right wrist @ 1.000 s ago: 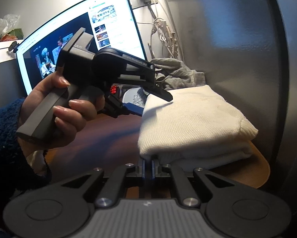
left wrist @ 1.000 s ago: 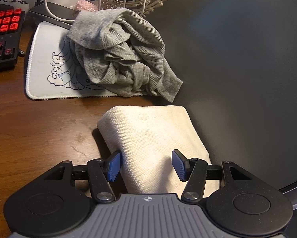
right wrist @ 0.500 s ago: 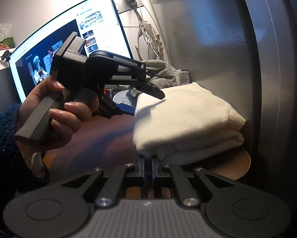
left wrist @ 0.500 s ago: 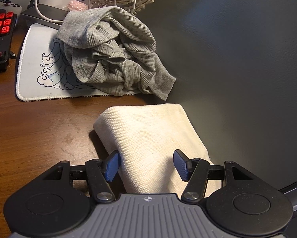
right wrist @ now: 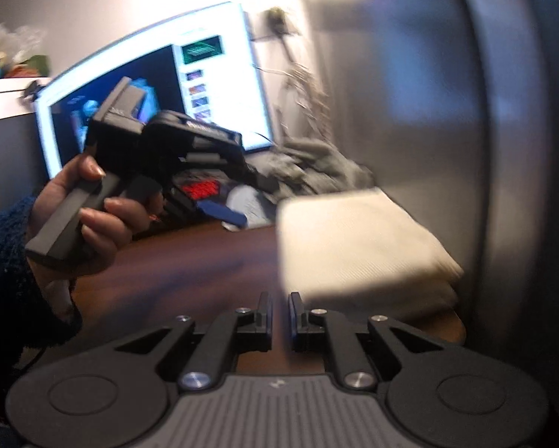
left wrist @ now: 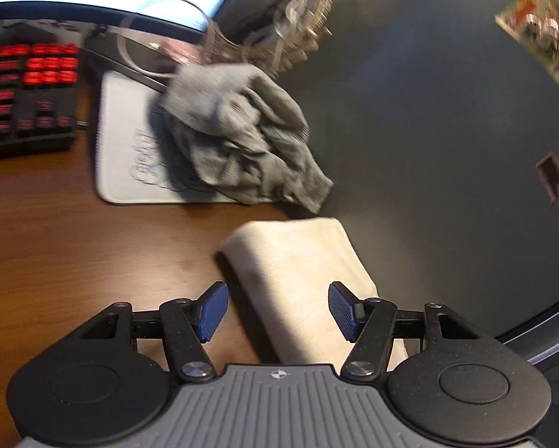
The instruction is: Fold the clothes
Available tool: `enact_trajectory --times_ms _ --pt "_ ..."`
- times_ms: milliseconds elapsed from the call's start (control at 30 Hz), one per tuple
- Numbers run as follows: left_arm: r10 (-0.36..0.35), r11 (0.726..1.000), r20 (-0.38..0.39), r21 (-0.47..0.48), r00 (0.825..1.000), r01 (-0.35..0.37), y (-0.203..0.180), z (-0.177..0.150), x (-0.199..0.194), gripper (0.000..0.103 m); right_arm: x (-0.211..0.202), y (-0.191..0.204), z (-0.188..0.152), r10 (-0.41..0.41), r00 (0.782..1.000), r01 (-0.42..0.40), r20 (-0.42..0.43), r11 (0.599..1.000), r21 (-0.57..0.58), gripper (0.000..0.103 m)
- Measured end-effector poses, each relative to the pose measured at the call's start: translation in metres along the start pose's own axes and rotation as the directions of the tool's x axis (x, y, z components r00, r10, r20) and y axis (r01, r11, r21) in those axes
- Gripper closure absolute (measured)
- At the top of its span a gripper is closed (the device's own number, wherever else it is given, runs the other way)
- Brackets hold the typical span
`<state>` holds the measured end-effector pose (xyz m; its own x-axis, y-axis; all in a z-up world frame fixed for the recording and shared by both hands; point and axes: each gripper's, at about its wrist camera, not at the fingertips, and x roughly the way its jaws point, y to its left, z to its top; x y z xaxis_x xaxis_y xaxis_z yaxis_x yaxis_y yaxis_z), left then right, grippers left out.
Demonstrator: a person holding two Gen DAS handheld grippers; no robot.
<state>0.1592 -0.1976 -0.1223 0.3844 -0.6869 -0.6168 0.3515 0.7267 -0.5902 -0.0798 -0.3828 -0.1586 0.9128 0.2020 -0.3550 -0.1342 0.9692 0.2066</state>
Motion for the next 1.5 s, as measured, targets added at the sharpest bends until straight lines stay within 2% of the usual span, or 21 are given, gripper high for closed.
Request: enact_trajectory --times_ms 100,300,400,533,600,733,867,1233,1500 --pt "0.018 1.0 0.013 -0.016 1.0 -0.018 0.013 0.0 -0.015 0.044 0.028 0.013 0.017 -0.028 1.0 0.027 -0.005 0.999 -0.018 0.093" --pt "0.025 0.997 0.017 -0.067 1.0 -0.024 0.042 0.001 -0.031 0.044 0.108 0.026 0.047 -0.122 0.983 0.111 -0.136 0.99 -0.087 0.093" --pt "0.025 0.997 0.009 -0.071 1.0 -0.025 0.051 0.001 -0.032 0.044 0.134 0.029 0.055 -0.149 0.978 0.136 -0.147 0.986 -0.096 0.093" --pt "0.016 0.997 -0.025 -0.076 1.0 -0.018 0.059 0.0 -0.027 0.043 0.165 0.025 0.059 -0.22 0.954 0.209 -0.204 0.975 -0.077 0.093" --pt "0.002 0.998 -0.045 -0.066 0.999 -0.005 0.059 -0.001 -0.02 0.043 0.169 0.02 0.058 -0.241 0.944 0.234 -0.224 0.97 -0.059 0.101" --pt "-0.062 0.996 -0.067 -0.062 0.996 0.058 0.053 0.001 0.002 0.044 0.156 0.016 0.052 -0.232 0.946 0.222 -0.228 0.973 -0.068 0.102" --pt "-0.139 0.987 -0.109 -0.094 0.984 0.129 0.042 0.013 0.036 0.045 0.136 0.017 0.042 -0.248 0.94 0.234 -0.233 0.968 -0.088 0.103" --pt "-0.142 0.989 -0.126 -0.069 0.982 0.134 0.013 0.031 0.076 0.045 0.082 0.005 0.025 -0.215 0.939 0.21 -0.267 0.976 -0.048 0.103" --pt "-0.099 0.995 -0.138 -0.025 0.985 0.097 0.007 0.04 0.086 0.045 0.056 0.002 0.014 -0.211 0.932 0.212 -0.295 0.977 -0.028 0.103"
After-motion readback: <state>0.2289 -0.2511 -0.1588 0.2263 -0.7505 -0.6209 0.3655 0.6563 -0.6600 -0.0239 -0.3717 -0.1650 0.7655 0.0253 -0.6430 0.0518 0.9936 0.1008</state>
